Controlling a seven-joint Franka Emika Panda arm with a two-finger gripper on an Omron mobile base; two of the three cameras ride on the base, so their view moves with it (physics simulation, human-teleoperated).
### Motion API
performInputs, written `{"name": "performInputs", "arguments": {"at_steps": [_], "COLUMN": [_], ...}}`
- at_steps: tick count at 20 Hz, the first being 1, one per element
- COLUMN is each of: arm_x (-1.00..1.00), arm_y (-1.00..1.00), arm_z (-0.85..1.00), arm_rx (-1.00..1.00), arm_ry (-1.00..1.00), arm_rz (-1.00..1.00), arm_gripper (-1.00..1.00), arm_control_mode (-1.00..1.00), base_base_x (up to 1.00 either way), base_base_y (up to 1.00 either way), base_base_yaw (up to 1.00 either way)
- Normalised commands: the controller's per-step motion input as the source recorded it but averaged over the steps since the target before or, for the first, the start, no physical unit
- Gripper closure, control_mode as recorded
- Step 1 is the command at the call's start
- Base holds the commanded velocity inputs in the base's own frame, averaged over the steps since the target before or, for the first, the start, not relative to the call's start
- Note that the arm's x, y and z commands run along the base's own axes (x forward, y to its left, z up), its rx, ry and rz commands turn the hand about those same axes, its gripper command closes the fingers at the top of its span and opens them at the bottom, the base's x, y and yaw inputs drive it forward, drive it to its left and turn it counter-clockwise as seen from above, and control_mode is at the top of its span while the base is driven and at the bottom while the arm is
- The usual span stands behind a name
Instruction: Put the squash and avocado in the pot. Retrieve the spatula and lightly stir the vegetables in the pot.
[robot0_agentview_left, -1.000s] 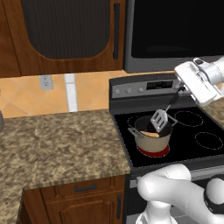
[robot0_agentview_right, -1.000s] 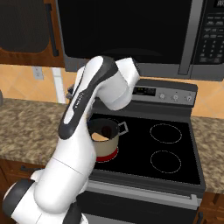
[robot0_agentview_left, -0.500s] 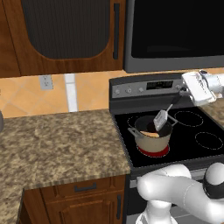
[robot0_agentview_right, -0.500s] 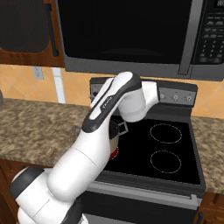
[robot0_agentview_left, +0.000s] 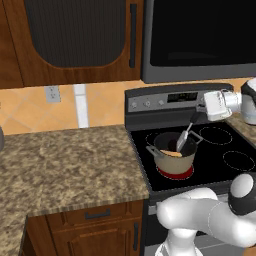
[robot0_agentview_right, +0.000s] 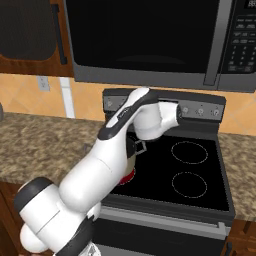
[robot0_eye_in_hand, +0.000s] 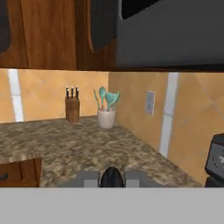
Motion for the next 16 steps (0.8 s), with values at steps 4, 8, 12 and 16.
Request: {"name": "performInputs", "arguments": {"at_steps": [4, 8, 12, 16], "arm_x": [0.14, 0.02, 0.0, 0.0], "arm_y": [0.09, 0.23, 0.57, 0.39], "arm_z": [-0.14, 0.0, -0.12, -0.05], "arm_rx": [0.0, 0.0, -0.05, -0.03], "arm_ry": [0.1, 0.07, 0.05, 0.03], "arm_rz": [-0.26, -0.4, -0.52, -0.55], "arm_gripper": [1.0, 1.0, 1.0, 1.0], "arm_control_mode": [-1.0, -1.0, -1.0, -1.0], "base_base_x": [0.0, 0.0, 0.0, 0.0], "base_base_y": [0.0, 0.0, 0.0, 0.0], "base_base_yaw": [0.0, 0.0, 0.0, 0.0]}}
